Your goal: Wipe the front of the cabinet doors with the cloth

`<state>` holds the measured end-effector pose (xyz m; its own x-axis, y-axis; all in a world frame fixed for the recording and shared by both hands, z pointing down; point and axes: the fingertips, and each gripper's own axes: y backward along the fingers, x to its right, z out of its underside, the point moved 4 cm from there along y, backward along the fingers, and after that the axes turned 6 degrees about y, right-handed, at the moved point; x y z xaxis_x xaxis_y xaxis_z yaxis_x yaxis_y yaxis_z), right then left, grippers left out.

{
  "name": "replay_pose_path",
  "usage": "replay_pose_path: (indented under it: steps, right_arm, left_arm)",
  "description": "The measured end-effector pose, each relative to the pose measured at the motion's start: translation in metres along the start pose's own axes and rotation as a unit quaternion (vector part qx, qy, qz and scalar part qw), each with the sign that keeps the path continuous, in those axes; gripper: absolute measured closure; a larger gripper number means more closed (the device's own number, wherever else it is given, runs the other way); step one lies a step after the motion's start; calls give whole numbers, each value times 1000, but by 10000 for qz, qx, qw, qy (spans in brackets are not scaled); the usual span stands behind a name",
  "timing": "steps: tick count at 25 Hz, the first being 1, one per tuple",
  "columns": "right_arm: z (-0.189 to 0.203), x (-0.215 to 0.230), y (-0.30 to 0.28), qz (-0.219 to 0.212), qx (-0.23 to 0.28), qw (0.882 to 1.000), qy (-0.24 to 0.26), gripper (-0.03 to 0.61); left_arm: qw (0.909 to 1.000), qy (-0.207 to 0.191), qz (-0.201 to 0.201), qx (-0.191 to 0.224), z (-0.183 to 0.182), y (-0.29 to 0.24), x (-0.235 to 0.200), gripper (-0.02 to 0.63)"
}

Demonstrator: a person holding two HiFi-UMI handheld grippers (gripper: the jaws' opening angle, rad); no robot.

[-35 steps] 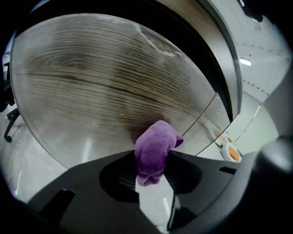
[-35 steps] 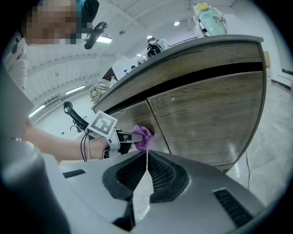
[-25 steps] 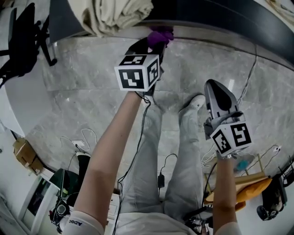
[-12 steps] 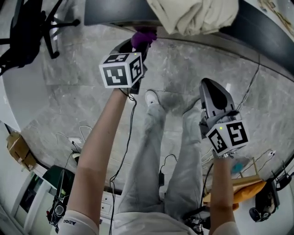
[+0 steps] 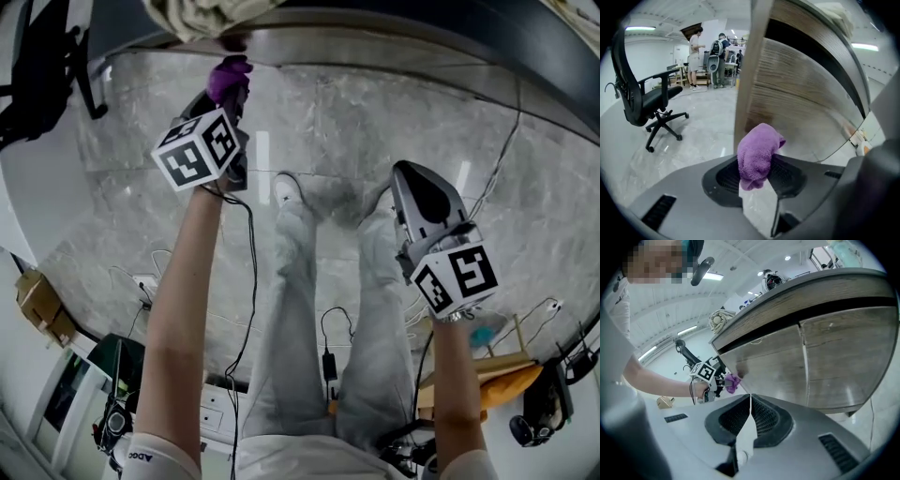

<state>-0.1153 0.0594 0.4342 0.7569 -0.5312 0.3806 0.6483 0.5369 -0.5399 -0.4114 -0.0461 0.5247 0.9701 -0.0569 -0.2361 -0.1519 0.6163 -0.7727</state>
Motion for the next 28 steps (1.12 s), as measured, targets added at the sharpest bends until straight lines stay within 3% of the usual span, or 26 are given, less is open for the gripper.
replay_pose_path:
  steps: [7,16,22,28]
  right_arm:
    - [45,71,61,83,-303,9995,-20,549]
    - [69,140,97,286,-189,9994,-100,549]
    - [85,148,98,584,-163,9972,-444,549]
    - [82,119,68,437,-243,9979,-409,549]
  left_arm:
    - [9964,-404,519,-534,75,-45,133,471]
    - [9828,-966,1277,-925,103,-121,281,471]
    - [9808,-768,1487,-1004,100,-154,290,471]
    - [9872,-646,873,-1168,88,-145,212,469]
